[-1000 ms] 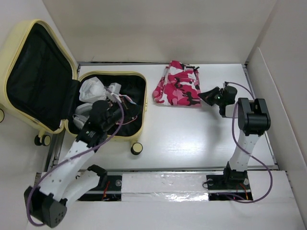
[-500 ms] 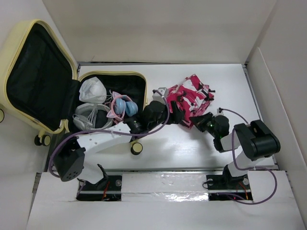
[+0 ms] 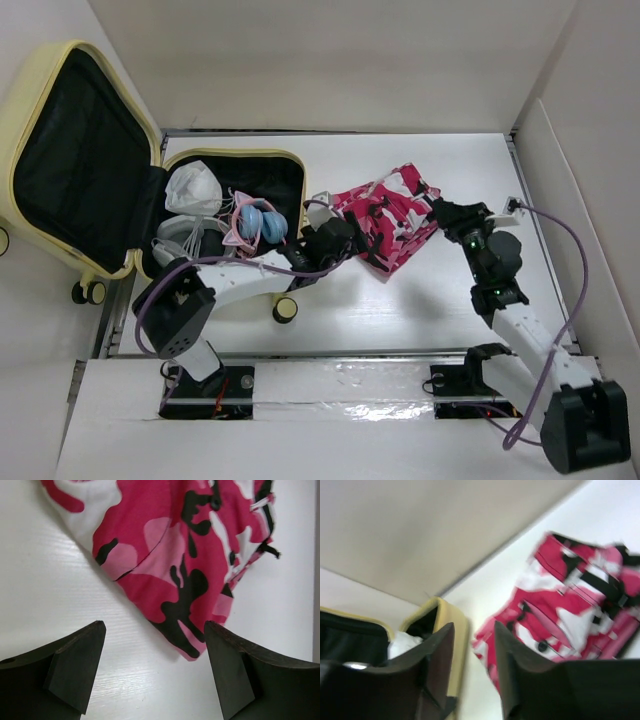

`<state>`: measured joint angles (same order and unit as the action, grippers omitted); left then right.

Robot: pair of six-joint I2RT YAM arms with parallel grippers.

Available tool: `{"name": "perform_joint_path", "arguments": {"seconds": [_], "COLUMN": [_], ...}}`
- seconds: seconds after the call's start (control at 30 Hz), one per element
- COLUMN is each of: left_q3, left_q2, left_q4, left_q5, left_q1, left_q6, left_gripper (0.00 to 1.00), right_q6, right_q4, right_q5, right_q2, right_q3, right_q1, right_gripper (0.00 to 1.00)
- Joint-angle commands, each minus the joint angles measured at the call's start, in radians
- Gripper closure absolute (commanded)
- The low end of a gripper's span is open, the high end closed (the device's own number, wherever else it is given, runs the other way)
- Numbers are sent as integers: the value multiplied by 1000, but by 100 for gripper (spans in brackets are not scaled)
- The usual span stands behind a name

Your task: Pack the luggage

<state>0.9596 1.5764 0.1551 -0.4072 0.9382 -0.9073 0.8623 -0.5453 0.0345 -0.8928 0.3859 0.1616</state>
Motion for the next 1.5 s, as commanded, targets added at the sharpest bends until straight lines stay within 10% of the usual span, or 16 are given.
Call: {"name": "perform_joint_path", "arguments": {"seconds": [0.0,0.63,0.83,1.1,1.47], "left_q3": [28,314,309,241,521], "left_q2": [43,470,496,438,222], "left_q4": [-48,-154,-83,225,14], "left_q5": [-48,51,38,177,349], "left_q1": [-19,-84,-93,-151,-212], "left_q6": [-151,-263,-205,51,410], "left_gripper": [23,23,43,100,100], "right_q6": [-167,-325,-332,-362,-408], "right_q4": [186,271,297,376,352], "right_q5": [55,2,-1,27,191], "right_q2": [81,137,206,324,338], "right_q3": [44,125,159,205,142], "right_q1": [26,288,331,394,394], "right_gripper": [67,61,61,61,57]}}
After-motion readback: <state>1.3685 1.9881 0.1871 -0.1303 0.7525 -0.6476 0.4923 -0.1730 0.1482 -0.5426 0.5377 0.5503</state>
